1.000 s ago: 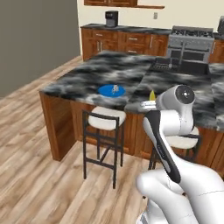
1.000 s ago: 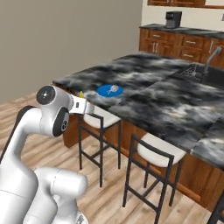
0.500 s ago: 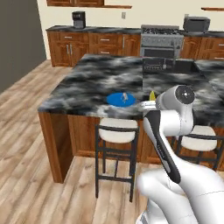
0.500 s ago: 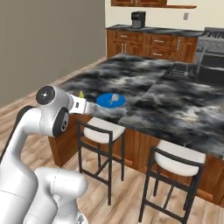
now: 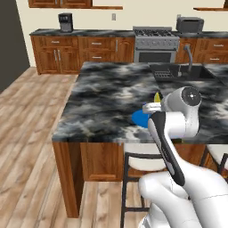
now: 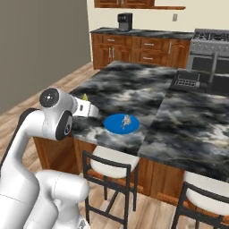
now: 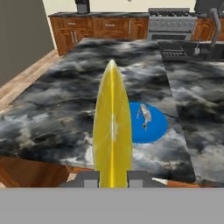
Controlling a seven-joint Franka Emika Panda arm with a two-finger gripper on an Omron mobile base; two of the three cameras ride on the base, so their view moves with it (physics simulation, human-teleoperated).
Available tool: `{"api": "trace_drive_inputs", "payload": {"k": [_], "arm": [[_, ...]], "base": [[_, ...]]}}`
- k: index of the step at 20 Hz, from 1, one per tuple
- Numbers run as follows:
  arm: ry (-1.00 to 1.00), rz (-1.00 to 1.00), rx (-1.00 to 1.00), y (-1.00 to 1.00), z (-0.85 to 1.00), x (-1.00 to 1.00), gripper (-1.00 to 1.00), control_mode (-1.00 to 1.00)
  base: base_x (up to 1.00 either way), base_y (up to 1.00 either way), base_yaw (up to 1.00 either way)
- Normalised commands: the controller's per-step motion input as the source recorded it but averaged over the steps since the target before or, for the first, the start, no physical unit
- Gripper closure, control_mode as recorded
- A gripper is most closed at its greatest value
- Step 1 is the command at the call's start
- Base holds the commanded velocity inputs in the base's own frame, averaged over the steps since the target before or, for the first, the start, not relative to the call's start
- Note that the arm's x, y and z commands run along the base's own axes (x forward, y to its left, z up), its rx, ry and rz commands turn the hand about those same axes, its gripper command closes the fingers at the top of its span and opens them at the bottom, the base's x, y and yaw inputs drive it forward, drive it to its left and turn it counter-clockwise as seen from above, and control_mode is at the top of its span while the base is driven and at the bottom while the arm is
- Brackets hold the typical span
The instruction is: Take the lemon wedge from the fridge and place it on the plate with fish on the dining counter.
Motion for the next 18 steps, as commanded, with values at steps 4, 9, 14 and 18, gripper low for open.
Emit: {"api": "trace_drive_inputs", "payload": {"k": [4, 9, 14, 18], "arm": [[0.00, 0.00, 0.00, 0.00, 0.00, 0.00, 1.00, 1.00], [0.00, 0.00, 0.00, 0.00, 0.00, 0.00, 1.00, 1.00], [0.48, -0.09, 0.07, -0.39, -0.09, 0.74, 1.00, -1.00], [0.59, 0.00, 0.01, -0.45, -0.25, 0.90, 1.00, -1.00]], "base": [[0.99, 0.31, -0.28], [0.86, -0.28, -0.24], [0.16, -0.14, -0.03], [0.00, 0.00, 0.00]]}}
